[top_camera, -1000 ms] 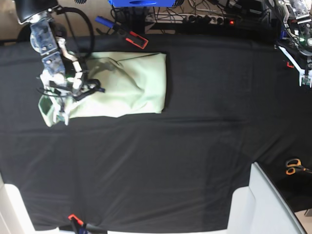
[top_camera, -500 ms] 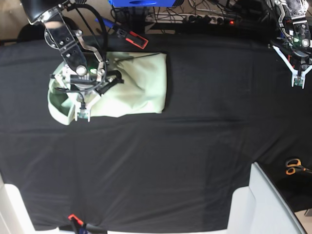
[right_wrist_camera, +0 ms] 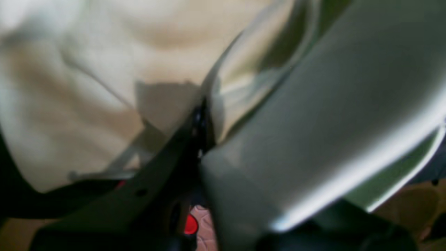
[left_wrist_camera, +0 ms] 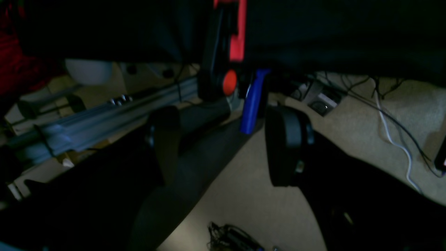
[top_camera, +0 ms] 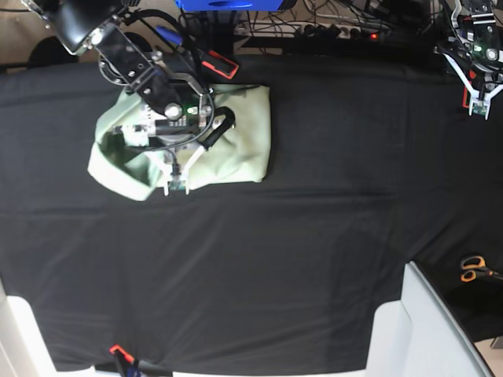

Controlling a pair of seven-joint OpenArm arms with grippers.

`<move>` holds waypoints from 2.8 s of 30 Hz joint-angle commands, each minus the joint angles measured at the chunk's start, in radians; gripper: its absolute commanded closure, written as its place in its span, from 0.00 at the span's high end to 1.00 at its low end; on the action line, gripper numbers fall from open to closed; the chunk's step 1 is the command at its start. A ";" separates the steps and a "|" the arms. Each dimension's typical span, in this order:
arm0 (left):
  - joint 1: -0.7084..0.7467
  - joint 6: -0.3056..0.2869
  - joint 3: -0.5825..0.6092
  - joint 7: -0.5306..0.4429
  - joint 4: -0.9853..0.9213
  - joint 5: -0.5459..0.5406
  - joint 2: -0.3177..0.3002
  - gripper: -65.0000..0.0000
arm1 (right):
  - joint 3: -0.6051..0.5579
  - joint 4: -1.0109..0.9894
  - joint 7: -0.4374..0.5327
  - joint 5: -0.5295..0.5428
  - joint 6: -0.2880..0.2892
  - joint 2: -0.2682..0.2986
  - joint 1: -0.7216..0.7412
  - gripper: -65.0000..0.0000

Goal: Fold the T-shirt properly
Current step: 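Lift the grasped end and fold it over the strip with the right gripper, then drag the folded layer across the shirt with the right gripper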

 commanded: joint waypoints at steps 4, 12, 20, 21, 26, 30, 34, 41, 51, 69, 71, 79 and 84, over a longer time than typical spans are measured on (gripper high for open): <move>0.007 0.005 0.001 -0.009 -0.004 0.086 -0.013 0.58 | -0.001 0.008 0.009 -0.005 -0.001 -0.027 0.025 0.00; -0.010 0.005 0.139 -0.009 -0.042 0.247 0.012 0.58 | -0.073 -0.024 -0.018 -0.005 -0.001 -0.038 0.060 0.00; -0.028 0.005 0.145 -0.009 -0.042 0.250 0.029 0.58 | -0.127 -0.041 -0.037 -0.005 -0.001 -0.051 0.100 0.00; -0.028 0.005 0.145 -0.009 -0.042 0.250 0.029 0.58 | -0.139 -0.041 -0.050 -0.007 -0.001 -0.051 0.106 0.00; -0.028 0.005 0.145 -0.009 -0.050 0.250 0.029 0.58 | -0.182 -0.041 -0.070 -0.007 -0.001 -0.058 0.127 0.00; -0.030 0.005 0.145 -0.009 -0.062 0.250 0.029 0.58 | -0.198 -0.043 -0.070 -0.007 -0.001 -0.071 0.132 0.00; -0.030 0.005 0.145 -0.009 -0.062 0.250 0.027 0.58 | -0.236 -0.075 -0.072 -0.007 -0.001 -0.081 0.150 0.00; -0.030 0.005 0.145 -0.009 -0.062 0.250 0.027 0.58 | -0.300 -0.132 -0.066 -0.007 -0.001 -0.114 0.164 0.00; -0.030 0.005 0.145 -0.009 -0.062 0.250 0.027 0.58 | -0.304 -0.190 -0.061 -0.007 -0.001 -0.136 0.210 0.00; -0.031 0.005 0.144 -0.009 -0.063 0.250 0.027 0.58 | -0.368 -0.284 -0.044 -0.007 -0.001 -0.193 0.246 0.00; -0.031 0.005 0.144 -0.009 -0.063 0.250 0.027 0.58 | -0.368 -0.288 -0.041 -0.007 -0.001 -0.193 0.246 0.00; -0.034 0.005 0.144 -0.009 -0.063 0.250 0.027 0.58 | -0.368 -0.288 -0.041 -0.007 -0.001 -0.211 0.246 0.01; -0.059 0.005 0.144 -0.009 -0.086 0.250 0.029 0.58 | -0.362 -0.288 -0.040 -0.005 -0.001 -0.234 0.244 0.09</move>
